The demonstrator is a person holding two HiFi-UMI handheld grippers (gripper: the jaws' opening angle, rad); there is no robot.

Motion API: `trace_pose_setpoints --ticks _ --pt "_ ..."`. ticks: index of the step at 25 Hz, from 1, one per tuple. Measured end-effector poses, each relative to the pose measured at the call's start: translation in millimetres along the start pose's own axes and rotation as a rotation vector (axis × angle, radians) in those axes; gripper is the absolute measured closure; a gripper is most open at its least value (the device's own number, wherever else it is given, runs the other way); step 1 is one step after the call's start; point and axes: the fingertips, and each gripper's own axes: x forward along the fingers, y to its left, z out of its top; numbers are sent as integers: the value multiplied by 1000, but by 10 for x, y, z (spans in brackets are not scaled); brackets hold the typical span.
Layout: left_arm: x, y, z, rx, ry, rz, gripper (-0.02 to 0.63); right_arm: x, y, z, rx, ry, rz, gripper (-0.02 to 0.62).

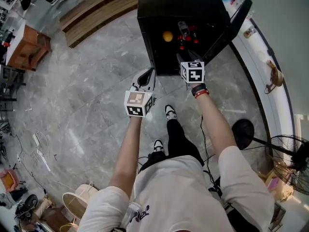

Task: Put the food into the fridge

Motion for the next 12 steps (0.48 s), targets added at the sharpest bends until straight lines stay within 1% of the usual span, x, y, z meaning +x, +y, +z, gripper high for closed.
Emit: trace_pose_setpoints --ticks 3,12 --pt "-101 -62 -5 2 -3 -4 588 -177 14 2 0 -6 -3 376" --pt "-412 -191 -18 -6 -11 2 588 -706 120 -67 7 -10 2 407"
